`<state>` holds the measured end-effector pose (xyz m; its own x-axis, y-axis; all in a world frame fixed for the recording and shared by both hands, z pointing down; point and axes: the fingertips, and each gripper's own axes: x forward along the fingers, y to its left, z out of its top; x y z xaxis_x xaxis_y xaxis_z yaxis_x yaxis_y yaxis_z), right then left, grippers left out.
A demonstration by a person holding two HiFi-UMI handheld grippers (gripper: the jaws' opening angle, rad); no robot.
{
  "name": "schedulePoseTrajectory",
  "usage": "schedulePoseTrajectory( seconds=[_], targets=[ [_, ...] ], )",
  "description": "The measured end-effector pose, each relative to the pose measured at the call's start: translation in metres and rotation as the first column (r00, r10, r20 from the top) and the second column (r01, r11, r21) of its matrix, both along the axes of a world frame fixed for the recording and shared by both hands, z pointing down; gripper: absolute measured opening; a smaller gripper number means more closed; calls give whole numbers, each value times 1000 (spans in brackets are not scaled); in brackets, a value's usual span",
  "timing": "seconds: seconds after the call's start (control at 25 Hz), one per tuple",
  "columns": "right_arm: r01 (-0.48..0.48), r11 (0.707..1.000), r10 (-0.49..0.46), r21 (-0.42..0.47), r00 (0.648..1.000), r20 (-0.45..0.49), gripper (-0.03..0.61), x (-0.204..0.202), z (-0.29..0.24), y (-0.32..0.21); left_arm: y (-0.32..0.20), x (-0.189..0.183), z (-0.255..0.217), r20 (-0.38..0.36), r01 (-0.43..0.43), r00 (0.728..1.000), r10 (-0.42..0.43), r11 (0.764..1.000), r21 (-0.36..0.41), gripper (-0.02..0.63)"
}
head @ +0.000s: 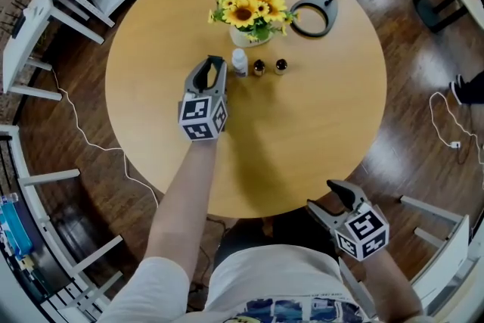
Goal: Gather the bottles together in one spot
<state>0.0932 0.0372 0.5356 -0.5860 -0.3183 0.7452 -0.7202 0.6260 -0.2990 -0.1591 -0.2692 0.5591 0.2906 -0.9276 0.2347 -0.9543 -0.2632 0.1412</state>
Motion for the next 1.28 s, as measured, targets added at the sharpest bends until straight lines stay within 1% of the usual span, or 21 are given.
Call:
schedulePoseTrajectory(
  seconds=[0.2, 0.48, 0.8, 1.0, 1.28],
  targets=[
    [5, 1000, -5, 1, 1000, 0, 287, -3, -2, 0, 8, -2, 8, 18, -7, 1000, 7, 1000, -26, 146],
    [13, 1000, -13, 6, 1000, 6, 287, -7, -2, -3, 12, 5, 9, 55, -36, 998, 37, 999, -33, 144],
    [10, 1000, -10, 16, 1000, 11, 287, -7, -4, -4, 17, 6, 7, 67, -56, 996, 58, 998, -33, 146],
    [10, 1000, -10, 17, 1000, 16, 287, -6, -4, -1, 18, 9, 0, 71, -72, 995, 73, 997, -18, 147],
    [8, 999, -9, 46, 1000, 15, 287, -8, -10, -3, 28, 3, -16, 80, -72, 994, 72, 997, -4, 155]
  ],
)
